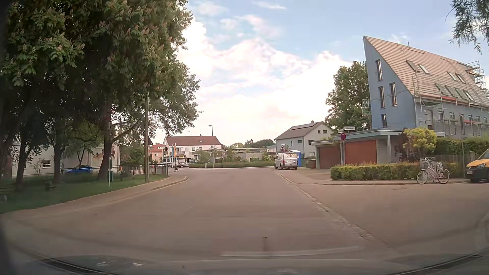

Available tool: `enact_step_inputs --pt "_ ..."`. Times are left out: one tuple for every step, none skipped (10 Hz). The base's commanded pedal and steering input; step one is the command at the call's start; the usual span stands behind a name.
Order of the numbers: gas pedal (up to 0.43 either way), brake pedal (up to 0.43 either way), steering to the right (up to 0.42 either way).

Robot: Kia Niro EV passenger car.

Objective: Follow the waypoints while adhering to traffic rules and regulations

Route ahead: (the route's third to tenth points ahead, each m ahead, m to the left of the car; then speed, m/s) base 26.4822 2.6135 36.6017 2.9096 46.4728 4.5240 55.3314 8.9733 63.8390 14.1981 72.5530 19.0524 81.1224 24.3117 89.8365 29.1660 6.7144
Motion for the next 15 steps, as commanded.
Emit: enact_step_inputs --pt "0.059 0.024 0.003" --pt "0.059 0.024 0.001" --pt "0.059 0.024 0.002" --pt "0.059 0.024 0.002" --pt "0.059 0.024 0.004" --pt "0.059 0.024 0.002" --pt "0.059 0.018 -0.001" --pt "0.059 0.018 -0.001" --pt "0.059 0.018 0.0" --pt "0.059 0.024 0.001" --pt "0.067 0.018 0.0" --pt "0.11 0.018 -0.002" --pt "0.11 0.018 -0.002" --pt "0.039 0.018 -0.003" --pt "0.039 0.018 -0.003"
